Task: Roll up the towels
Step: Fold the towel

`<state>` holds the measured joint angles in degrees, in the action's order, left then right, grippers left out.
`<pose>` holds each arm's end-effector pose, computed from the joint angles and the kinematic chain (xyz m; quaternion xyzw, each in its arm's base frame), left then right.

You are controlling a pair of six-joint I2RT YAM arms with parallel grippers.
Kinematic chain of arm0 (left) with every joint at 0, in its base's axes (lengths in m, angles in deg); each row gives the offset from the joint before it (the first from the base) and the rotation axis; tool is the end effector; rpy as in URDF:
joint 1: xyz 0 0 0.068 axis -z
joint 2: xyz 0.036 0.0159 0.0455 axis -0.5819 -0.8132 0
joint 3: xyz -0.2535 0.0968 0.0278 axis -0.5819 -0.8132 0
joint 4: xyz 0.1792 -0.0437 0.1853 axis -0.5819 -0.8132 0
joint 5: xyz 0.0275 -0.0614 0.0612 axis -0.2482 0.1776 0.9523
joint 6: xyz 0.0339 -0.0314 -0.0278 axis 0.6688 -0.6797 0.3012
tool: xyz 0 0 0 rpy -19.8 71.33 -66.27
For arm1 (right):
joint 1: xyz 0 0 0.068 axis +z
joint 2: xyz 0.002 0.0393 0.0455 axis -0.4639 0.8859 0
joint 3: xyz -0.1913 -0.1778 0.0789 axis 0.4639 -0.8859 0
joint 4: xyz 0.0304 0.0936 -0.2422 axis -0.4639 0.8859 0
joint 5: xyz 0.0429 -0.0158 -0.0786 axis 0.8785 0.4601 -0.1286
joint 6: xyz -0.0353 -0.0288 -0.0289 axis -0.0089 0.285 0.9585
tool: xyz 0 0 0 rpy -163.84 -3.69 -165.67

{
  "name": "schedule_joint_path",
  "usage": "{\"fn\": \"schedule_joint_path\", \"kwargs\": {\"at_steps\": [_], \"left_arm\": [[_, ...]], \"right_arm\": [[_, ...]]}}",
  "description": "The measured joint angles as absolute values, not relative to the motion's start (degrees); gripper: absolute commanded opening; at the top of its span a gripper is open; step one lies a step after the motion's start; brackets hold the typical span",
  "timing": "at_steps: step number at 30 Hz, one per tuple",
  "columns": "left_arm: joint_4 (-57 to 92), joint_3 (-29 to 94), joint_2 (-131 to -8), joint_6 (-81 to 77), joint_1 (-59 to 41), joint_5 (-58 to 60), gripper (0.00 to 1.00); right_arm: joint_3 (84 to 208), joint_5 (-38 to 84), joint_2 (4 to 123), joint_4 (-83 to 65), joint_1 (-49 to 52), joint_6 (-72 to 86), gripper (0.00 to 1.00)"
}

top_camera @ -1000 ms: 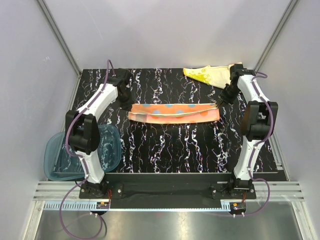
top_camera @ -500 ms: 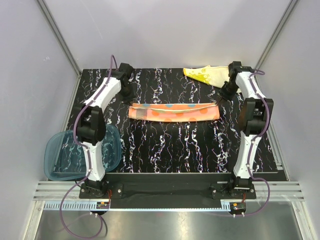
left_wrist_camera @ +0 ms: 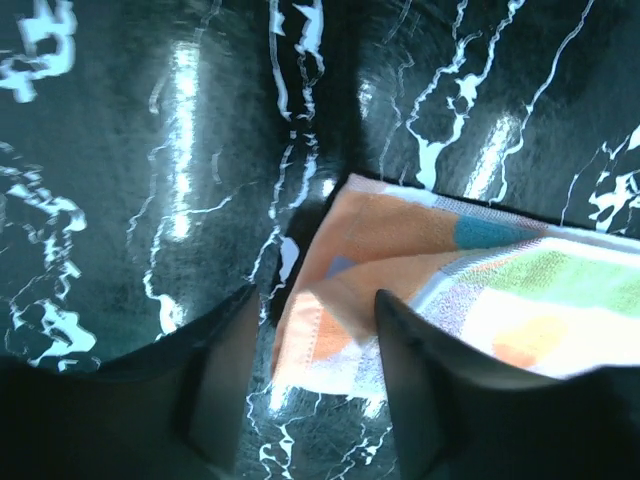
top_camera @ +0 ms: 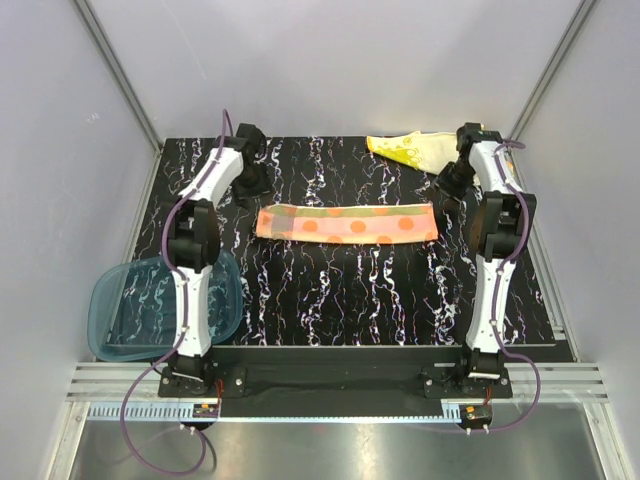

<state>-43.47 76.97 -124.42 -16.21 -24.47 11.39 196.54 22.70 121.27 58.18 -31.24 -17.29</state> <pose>0.4667 -0.0905 0.2086 -0.1284 0.9807 -0.0301 0.1444 0.4881 -0.0258 0.1866 0.2905 0.9507 0.0861 0.0658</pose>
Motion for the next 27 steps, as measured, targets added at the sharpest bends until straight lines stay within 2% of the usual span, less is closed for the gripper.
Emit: {"fn": "schedule_joint_path", "kwargs": {"at_steps": [1, 7, 12, 15, 19, 20, 22, 23, 25, 27], "left_arm": [[-43.82, 77.32, -124.42, -16.05, -24.67, 11.43, 0.75], [-44.67, 77.8, -121.84, -15.53, -25.48, 13.05, 0.78], [-41.15, 67.24, -109.27, -15.57, -25.33, 15.21, 0.76], [-38.9, 60.25, -100.74, -16.03, -24.74, 15.76, 0.73], [-33.79, 52.69, -95.0, -16.86, -23.36, 13.6, 0.68], [-32.61, 51.33, -94.95, -17.12, -22.88, 12.48, 0.67], [-30.25, 49.32, -96.46, -17.56, -21.54, 10.19, 0.65], [-29.29, 48.86, -97.68, -17.84, -20.78, 9.23, 0.64], [-27.62, 48.58, -100.33, -18.26, -19.45, 7.46, 0.62], [-25.83, 48.36, -102.93, -18.92, -18.31, 5.6, 0.6]], "right_arm": [[197.2, 22.81, 121.36, 58.63, -31.54, -17.34, 0.52], [198.33, 20.41, 119.74, 59.95, -32.88, -17.64, 0.96], [191.23, 15.32, 110.06, 58.94, -33.01, -17.49, 0.97], [181.42, 15.97, 99.61, 54.61, -33.01, -17.07, 0.91], [164.35, 25.02, 85.16, 44.69, -32.88, -15.98, 0.63], [161.83, 27.6, 83.59, 42.83, -32.77, -15.87, 0.41], [157.46, 33.65, 82.43, 38.26, -32.33, -15.24, 0.23], [155.93, 36.56, 83.06, 36.01, -32.0, -15.08, 0.08], [154.27, 40.58, 85.77, 33.08, -31.35, -14.58, 0.01], [153.83, 42.62, 88.94, 31.71, -30.98, -14.28, 0.0]]}}
